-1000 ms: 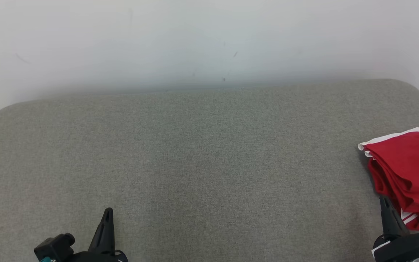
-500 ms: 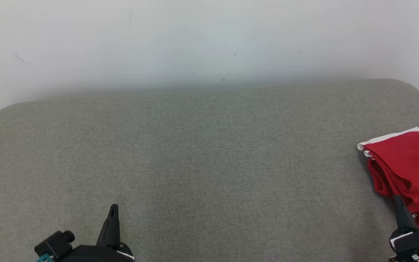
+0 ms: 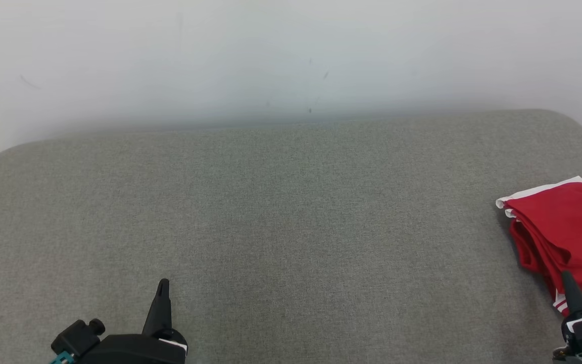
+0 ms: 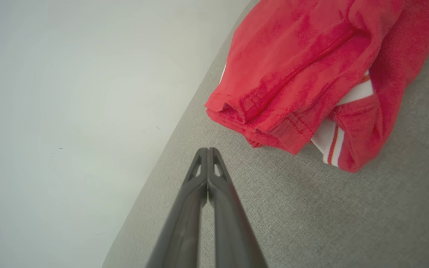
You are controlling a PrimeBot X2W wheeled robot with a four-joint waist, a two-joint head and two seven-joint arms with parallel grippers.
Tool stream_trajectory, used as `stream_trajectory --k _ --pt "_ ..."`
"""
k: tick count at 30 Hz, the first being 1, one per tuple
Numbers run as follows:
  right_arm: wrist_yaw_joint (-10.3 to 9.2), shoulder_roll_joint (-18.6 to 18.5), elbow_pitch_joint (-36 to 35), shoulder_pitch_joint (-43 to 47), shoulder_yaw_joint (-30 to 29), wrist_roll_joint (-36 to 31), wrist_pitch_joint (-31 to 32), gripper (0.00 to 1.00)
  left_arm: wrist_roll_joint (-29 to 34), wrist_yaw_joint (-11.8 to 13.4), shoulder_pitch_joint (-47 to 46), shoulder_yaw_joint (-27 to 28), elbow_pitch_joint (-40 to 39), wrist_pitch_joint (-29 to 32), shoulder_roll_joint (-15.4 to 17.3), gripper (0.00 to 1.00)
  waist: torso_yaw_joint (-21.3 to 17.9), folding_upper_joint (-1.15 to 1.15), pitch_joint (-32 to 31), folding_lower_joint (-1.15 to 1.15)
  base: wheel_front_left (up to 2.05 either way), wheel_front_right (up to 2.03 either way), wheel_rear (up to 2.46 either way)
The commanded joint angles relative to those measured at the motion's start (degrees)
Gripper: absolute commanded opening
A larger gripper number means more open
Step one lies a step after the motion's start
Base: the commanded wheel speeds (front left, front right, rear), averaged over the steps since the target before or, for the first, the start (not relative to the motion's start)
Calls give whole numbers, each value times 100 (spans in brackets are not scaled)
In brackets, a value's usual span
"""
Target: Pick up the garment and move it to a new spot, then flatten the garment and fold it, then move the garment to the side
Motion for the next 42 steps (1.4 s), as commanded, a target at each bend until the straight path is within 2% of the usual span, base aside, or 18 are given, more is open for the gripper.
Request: stream_trajectory --k 1,19,42 --pt "-1 -75 49 -150 -108 213 66 0 -213 -69 -164 -9 26 -49 -2 0 -1 0 0 0 0 0 0" --pt "0 -107 629 -519 -667 1311 495 0 -1404 -396 -428 -107 418 -100 -173 0 -13 0 -3 0 0 0 0" --pt "-1 -134 1200 -867 -1228 2361 918 0 -2538 -718 -675 -209 804 -138 -341 0 -26 0 -5 0 0 0 0"
